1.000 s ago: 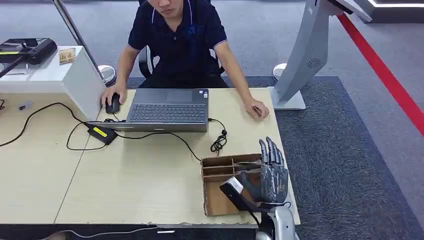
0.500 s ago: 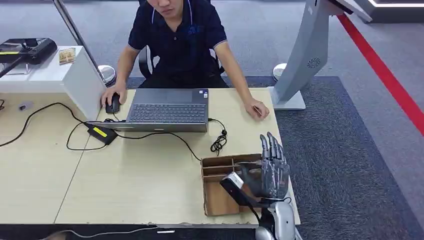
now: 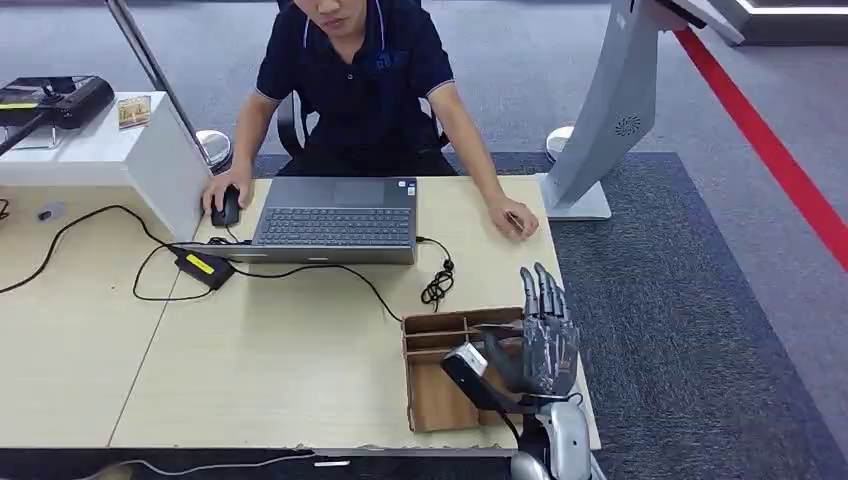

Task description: Pass the card to the sensor for recognition and then transmit it.

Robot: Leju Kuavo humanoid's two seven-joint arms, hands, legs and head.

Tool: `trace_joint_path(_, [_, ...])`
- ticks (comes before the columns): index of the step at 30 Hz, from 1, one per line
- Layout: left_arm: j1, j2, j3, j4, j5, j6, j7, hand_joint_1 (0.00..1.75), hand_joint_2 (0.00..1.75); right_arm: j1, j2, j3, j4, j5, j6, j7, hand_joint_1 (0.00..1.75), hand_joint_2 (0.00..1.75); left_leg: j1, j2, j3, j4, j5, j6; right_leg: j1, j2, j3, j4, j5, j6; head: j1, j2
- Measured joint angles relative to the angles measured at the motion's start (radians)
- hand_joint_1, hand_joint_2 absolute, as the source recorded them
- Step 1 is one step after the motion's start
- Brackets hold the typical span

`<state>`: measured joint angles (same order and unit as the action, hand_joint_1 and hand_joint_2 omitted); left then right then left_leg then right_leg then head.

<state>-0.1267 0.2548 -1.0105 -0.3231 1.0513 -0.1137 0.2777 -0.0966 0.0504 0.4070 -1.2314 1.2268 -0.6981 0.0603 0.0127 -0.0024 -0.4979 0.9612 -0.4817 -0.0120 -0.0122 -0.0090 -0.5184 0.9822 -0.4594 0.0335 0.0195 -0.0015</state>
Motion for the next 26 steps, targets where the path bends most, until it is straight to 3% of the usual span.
trace_joint_path(17, [0.0,0.0,0.0,0.0,0.011,0.009,0.0,0.0,0.0,0.034,-0.017,0.0,-0.005,0.0,0.0,0.034,0.1,1.75,0.0,0.0,0.0,0.0,0.0,0.0,0.0,0.0,0.0,0.0,0.0,0.0,0.0,0.0])
trace_joint_path(23, [0.0,0.0,0.0,0.0,0.011,0.009,0.0,0.0,0.0,0.035,-0.019,0.0,-0.005,0.002,0.0,0.035,0.16,1.75,0.0,0.0,0.001,0.0,0.0,0.0,0.0,0.0,0.0,0.0,0.0,0.0,0.0,0.0])
trace_joint_path(26, [0.0,0.0,0.0,0.0,0.011,0.01,0.0,0.0,0.0,0.035,-0.021,0.0,-0.005,0.003,0.0,0.035,0.26,1.75,0.0,0.0,0.001,0.0,0.0,0.0,0.0,0.0,0.0,0.0,0.0,0.0,0.0,0.0])
